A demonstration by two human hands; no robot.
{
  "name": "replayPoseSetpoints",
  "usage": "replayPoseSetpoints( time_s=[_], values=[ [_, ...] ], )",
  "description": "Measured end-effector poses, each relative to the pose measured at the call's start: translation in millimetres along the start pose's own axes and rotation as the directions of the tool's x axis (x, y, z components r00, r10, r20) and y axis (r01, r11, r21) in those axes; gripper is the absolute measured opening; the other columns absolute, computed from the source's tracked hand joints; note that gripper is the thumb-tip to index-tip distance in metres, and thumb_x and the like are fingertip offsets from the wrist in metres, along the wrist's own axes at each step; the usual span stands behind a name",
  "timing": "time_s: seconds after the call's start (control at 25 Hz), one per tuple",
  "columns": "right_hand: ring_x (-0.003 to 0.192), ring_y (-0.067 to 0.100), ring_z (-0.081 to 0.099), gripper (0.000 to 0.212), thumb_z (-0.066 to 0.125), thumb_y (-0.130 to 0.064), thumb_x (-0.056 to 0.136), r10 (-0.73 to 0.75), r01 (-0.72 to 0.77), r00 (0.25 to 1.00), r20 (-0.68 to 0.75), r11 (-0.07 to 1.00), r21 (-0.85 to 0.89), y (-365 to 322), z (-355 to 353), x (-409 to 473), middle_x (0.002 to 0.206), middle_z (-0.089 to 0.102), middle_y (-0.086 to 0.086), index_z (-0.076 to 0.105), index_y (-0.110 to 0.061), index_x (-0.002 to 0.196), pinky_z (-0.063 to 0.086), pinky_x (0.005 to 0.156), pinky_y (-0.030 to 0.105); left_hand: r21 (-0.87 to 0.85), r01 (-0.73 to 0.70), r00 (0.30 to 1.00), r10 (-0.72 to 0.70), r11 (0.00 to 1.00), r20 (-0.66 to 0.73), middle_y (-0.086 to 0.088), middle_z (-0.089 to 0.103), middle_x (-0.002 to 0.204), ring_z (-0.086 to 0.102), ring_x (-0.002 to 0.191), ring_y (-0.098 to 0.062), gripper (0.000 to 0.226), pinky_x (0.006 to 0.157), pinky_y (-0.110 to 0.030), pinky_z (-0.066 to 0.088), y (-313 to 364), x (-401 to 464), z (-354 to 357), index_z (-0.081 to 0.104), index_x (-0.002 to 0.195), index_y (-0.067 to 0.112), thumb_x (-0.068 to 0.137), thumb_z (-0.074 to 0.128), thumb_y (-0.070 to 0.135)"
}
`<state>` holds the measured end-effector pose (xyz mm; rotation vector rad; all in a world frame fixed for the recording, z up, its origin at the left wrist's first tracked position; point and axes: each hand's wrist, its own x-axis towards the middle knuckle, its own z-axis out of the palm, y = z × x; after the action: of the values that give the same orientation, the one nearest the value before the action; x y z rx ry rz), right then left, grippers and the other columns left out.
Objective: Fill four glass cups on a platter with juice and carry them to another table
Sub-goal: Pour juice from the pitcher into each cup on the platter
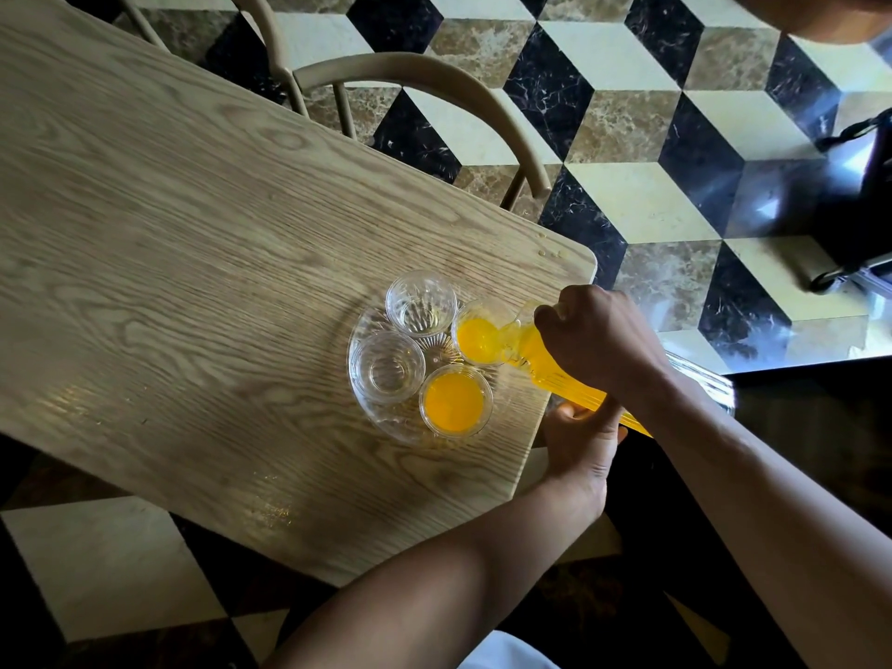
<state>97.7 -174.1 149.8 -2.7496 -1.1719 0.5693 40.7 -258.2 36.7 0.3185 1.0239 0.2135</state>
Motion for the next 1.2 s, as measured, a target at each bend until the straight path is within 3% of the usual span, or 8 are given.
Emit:
replayPoseSetpoints(
  time_s=[0.08,0.2,0.56,0.72,1.08,1.2],
  values=[
    [0.051,0.023,0.039,0.037,0.049,-0.034,0.095,0.001,-0.001,1.0,0.001,1.0,0.001,0,-1,0,0.058,0.044,0.005,0.042,-0.013,0.065,0.027,0.047,0.027,-0.015,0.005,1.0,-0.005,1.0,0.014,-0.012,0.042,0.081,0.042,0.085,-0.023,0.056,0.091,-0.052,0.057,2,-4,2,0.04,0.07,0.023,0.05,0.09,0.037],
    [0.053,0.025,0.039,0.036,0.05,-0.035,0.095,0.001,-0.001,1.0,0.008,1.0,-0.008,-2,-2,-1,0.059,0.043,0.004,0.046,-0.012,0.067,0.028,0.048,0.028,-0.022,0.01,1.0,-0.01,1.0,0.016,-0.013,0.043,0.084,0.043,0.085,-0.023,0.055,0.1,-0.056,0.054,5,-8,3,0.041,0.071,0.022,0.048,0.089,0.039],
    [0.06,0.033,0.045,0.036,0.05,-0.035,0.094,0.002,-0.001,1.0,0.008,1.0,-0.028,-3,-5,0,0.061,0.045,0.005,0.044,-0.013,0.066,0.027,0.049,0.029,-0.015,0.002,1.0,-0.002,1.0,-0.002,-0.009,0.043,0.071,0.045,0.082,-0.023,0.057,0.095,-0.054,0.06,7,-12,6,0.041,0.07,0.018,0.045,0.086,0.041],
    [0.067,0.035,0.049,0.034,0.049,-0.037,0.094,-0.001,0.001,1.0,0.001,0.999,-0.035,-2,-5,0,0.063,0.045,0.005,0.05,-0.012,0.071,0.028,0.052,0.031,-0.013,0.0,1.0,0.0,1.0,0.001,-0.01,0.046,0.076,0.05,0.083,-0.022,0.06,0.093,-0.053,0.061,8,-16,7,0.041,0.071,0.017,0.044,0.087,0.044],
    [0.065,0.035,0.046,0.037,0.05,-0.036,0.094,0.004,-0.004,1.0,-0.007,1.0,-0.015,-6,-7,-3,0.06,0.041,0.003,0.044,-0.013,0.066,0.027,0.052,0.032,-0.005,0.004,1.0,-0.004,1.0,0.012,-0.007,0.04,0.067,0.043,0.081,-0.023,0.062,0.097,-0.056,0.058,15,-21,4,0.036,0.066,0.021,0.046,0.09,0.044],
    [0.063,0.038,0.049,0.038,0.053,-0.033,0.093,0.004,-0.002,1.0,-0.027,0.998,0.056,-6,-10,-4,0.059,0.048,0.009,0.046,-0.01,0.064,0.031,0.05,0.033,0.048,-0.024,0.998,0.026,0.999,-0.048,-0.007,0.039,0.067,0.042,0.074,-0.019,0.072,0.09,-0.053,0.059,17,-18,1,0.037,0.067,0.02,0.04,0.096,0.051]
  ],
)
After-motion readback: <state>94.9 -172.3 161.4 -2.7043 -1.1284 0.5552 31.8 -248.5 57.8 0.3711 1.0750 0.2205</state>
